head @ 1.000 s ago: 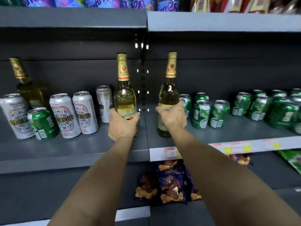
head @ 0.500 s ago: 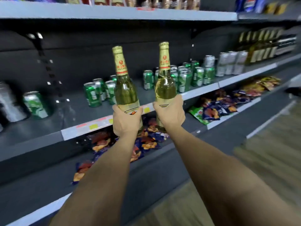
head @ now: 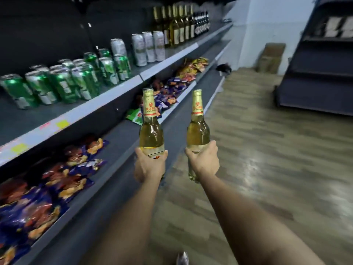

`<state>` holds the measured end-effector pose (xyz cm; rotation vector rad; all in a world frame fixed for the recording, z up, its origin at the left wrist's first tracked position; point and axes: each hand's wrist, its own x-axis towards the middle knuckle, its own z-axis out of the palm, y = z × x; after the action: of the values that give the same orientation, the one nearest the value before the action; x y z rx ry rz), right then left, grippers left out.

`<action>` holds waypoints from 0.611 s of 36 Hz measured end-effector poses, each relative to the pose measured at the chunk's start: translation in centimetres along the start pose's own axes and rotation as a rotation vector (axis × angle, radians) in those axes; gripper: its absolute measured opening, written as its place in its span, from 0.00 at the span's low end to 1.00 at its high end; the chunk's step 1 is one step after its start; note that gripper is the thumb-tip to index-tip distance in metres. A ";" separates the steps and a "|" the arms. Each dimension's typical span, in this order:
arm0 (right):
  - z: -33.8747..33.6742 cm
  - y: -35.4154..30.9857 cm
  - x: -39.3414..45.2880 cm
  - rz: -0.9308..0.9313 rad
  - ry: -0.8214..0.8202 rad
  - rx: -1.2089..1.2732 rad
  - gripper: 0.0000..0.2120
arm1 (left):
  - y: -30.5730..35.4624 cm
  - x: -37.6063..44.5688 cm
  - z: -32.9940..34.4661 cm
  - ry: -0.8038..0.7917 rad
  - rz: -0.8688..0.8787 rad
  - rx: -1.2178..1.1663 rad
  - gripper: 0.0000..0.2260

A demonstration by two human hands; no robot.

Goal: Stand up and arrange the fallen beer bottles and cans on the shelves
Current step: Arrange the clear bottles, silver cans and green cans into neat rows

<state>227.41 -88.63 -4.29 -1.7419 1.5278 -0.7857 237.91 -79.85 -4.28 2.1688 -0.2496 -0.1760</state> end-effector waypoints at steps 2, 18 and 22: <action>-0.5 1.4 2.4 0.054 0.039 -0.016 0.31 | 1.1 0.5 3.1 -0.079 0.019 -0.003 0.31; -1.3 5.3 20.6 0.232 0.248 -0.148 0.29 | 10.2 6.7 23.0 -0.417 0.118 0.092 0.31; -1.4 6.0 24.8 0.243 0.257 -0.175 0.29 | 12.6 7.8 26.9 -0.447 0.123 0.128 0.31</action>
<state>226.00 -113.87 -8.25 -1.5805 1.9910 -0.7927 238.16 -110.06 -9.55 2.2110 -0.6621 -0.5895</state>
